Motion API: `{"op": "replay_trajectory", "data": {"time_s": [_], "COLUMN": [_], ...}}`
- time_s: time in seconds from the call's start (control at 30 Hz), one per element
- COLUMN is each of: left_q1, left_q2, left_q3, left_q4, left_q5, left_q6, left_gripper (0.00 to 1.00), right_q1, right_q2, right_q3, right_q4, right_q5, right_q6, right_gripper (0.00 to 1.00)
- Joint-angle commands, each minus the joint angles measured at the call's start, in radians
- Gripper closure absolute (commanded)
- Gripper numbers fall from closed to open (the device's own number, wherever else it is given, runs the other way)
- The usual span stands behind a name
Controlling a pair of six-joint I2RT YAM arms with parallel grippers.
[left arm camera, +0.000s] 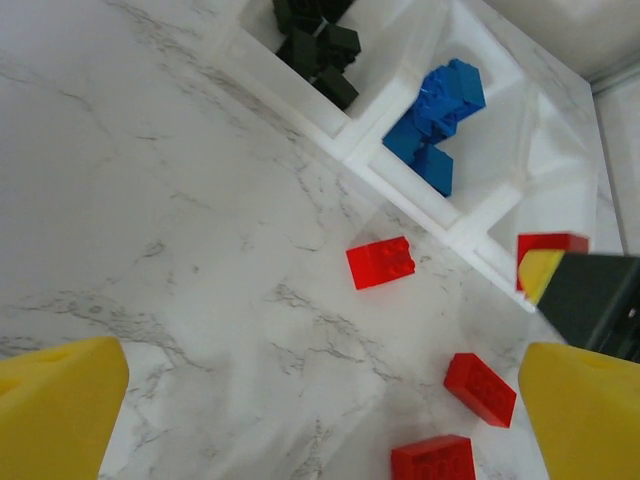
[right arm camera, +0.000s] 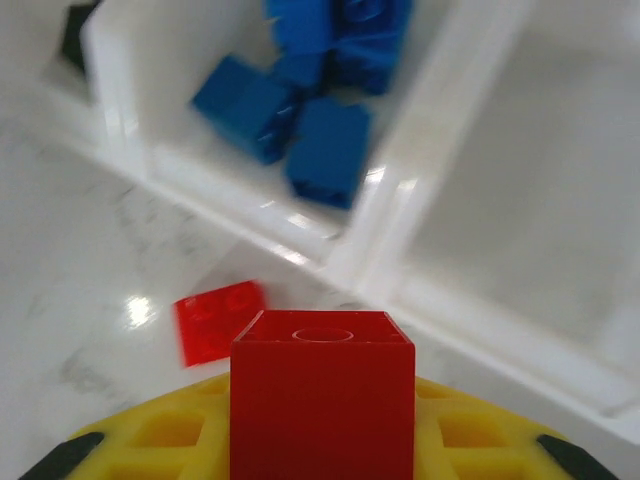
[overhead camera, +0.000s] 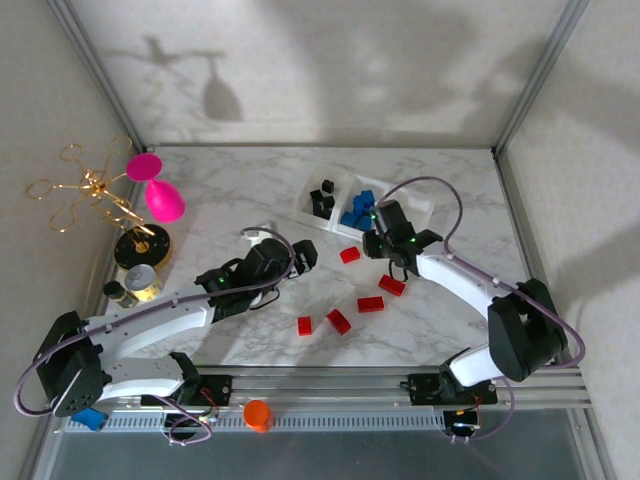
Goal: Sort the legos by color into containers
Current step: Place the lego in the container.
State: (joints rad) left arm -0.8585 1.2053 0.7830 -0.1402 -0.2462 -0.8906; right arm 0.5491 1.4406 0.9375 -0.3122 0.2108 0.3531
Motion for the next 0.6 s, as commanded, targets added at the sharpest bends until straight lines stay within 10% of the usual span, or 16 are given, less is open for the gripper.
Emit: {"op": "replay_trajectory", "data": {"time_s": [0.0, 0.57], "left_q1": [-0.022, -0.036], "left_q2": [0.035, 0.192], "left_q3": [0.043, 0.136], "left_q4": [0.034, 0.097], "left_q5": [0.011, 0.044], "left_q6": [0.026, 0.053], "left_gripper": [0.0, 0.0], "right_q1": [-0.069, -0.235], "right_q2": [-0.032, 0.282], "right_q3": [0.024, 0.253], "right_q4": [-0.028, 0.082], "right_q5": [0.066, 0.122], "right_q6": [0.027, -0.02], "right_gripper": [0.76, 0.72]}}
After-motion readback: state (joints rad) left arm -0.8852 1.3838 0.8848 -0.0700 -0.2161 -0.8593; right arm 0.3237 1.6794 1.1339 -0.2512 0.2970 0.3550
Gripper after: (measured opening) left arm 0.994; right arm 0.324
